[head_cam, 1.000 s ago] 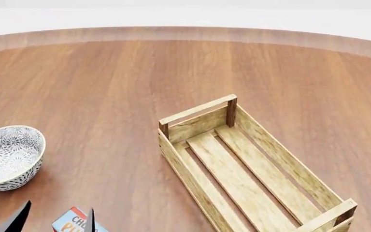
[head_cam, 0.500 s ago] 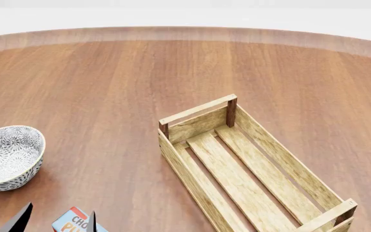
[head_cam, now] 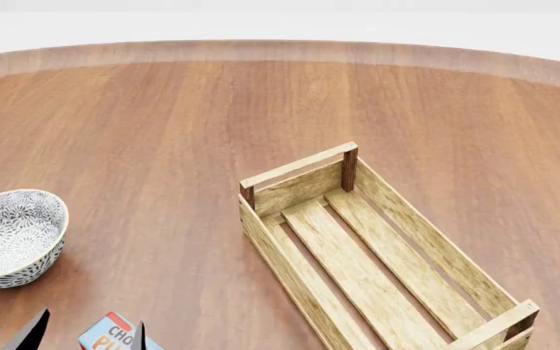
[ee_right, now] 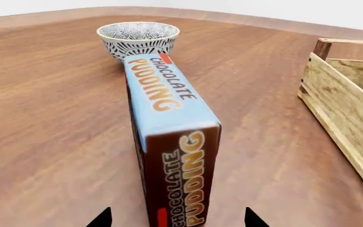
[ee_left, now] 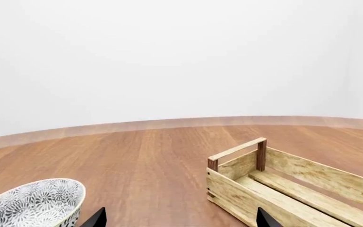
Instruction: Pick up the chocolate pudding and put it in the tray.
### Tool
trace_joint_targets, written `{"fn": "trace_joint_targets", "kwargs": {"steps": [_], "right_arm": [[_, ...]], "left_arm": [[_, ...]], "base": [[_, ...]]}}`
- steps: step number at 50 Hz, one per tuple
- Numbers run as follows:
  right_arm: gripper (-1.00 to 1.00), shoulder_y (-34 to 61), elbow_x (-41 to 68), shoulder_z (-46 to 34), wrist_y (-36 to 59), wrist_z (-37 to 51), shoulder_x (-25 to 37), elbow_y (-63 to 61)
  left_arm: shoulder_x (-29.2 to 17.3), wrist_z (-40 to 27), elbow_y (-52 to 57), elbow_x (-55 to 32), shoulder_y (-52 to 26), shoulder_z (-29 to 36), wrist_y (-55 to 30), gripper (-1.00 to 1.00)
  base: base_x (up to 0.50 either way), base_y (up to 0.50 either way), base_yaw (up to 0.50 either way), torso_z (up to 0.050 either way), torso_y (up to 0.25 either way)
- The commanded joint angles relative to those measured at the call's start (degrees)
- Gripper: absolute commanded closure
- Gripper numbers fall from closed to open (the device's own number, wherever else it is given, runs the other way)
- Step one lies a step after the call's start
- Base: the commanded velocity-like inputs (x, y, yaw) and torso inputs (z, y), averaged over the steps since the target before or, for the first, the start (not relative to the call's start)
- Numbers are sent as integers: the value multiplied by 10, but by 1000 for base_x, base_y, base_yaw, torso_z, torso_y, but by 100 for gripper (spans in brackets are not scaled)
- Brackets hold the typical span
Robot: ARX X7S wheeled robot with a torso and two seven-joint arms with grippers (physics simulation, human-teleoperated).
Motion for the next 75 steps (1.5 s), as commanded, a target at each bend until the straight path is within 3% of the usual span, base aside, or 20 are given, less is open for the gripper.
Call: {"fn": "trace_joint_targets", "kwargs": {"steps": [1, 75], "right_arm": [[-100, 32, 10, 1, -26, -3, -18, 69], [-100, 109, 40, -52, -37, 17, -46, 146]], "left_arm": [[-3, -3, 2, -2, 4, 3, 4, -100], [-12, -16, -9, -5, -1, 30, 19, -100]], "base": [[0, 0, 0, 0, 0], [0, 0, 0, 0, 0]]}}
